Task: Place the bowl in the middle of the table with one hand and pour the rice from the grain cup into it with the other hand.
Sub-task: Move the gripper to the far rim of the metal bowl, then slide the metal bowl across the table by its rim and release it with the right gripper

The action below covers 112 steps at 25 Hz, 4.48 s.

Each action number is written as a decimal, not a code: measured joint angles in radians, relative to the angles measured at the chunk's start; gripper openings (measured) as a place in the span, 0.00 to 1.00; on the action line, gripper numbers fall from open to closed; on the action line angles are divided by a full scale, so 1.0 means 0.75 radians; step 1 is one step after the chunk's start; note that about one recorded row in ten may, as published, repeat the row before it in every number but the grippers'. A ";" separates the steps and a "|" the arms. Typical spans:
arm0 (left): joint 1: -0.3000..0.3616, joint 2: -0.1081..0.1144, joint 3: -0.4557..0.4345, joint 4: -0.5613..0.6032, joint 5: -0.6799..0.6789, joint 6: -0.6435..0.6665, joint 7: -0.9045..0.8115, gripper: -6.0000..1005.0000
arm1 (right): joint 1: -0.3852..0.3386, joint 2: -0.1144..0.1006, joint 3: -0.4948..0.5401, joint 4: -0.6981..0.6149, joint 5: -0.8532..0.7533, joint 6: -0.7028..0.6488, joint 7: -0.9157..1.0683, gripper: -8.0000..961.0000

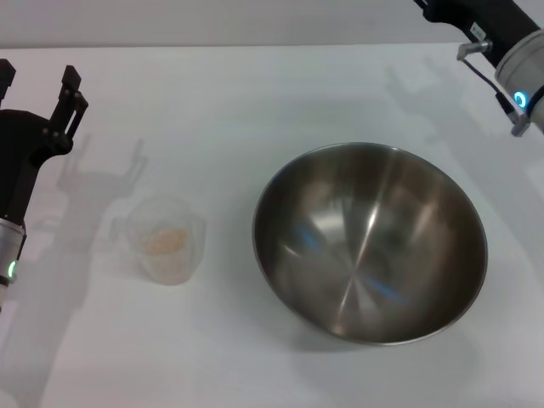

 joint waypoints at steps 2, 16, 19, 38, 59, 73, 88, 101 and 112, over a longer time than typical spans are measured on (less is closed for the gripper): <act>0.000 0.000 0.000 0.001 0.000 0.000 0.000 0.78 | -0.058 0.024 0.042 -0.202 -0.155 0.218 0.062 0.75; -0.008 0.002 -0.007 0.005 -0.002 -0.003 0.007 0.77 | 0.031 0.069 0.306 -1.042 0.360 1.857 -0.553 0.74; -0.009 0.002 -0.007 0.006 -0.002 -0.002 0.007 0.77 | 0.107 0.071 0.431 -1.054 0.457 2.113 -0.643 0.74; -0.024 0.006 -0.044 0.021 -0.005 0.003 0.006 0.76 | 0.561 0.010 0.931 -0.424 0.494 2.858 -1.173 0.74; -0.029 0.006 -0.045 0.021 -0.005 -0.001 0.001 0.75 | 0.589 0.014 0.936 -0.124 0.452 2.745 -1.328 0.63; -0.025 0.004 -0.047 0.023 -0.005 0.001 0.000 0.75 | 0.577 0.013 1.033 -0.116 0.463 2.738 -1.370 0.08; -0.028 0.004 -0.047 0.021 -0.004 0.003 0.000 0.74 | 0.574 0.010 1.192 -0.175 0.510 2.737 -1.386 0.04; -0.029 0.004 -0.047 0.020 0.003 0.003 0.000 0.73 | 0.589 0.052 1.175 -0.146 0.590 2.650 -1.401 0.06; -0.029 0.004 -0.047 0.021 0.004 0.003 0.000 0.73 | 0.657 0.061 1.142 0.027 0.580 2.574 -1.403 0.09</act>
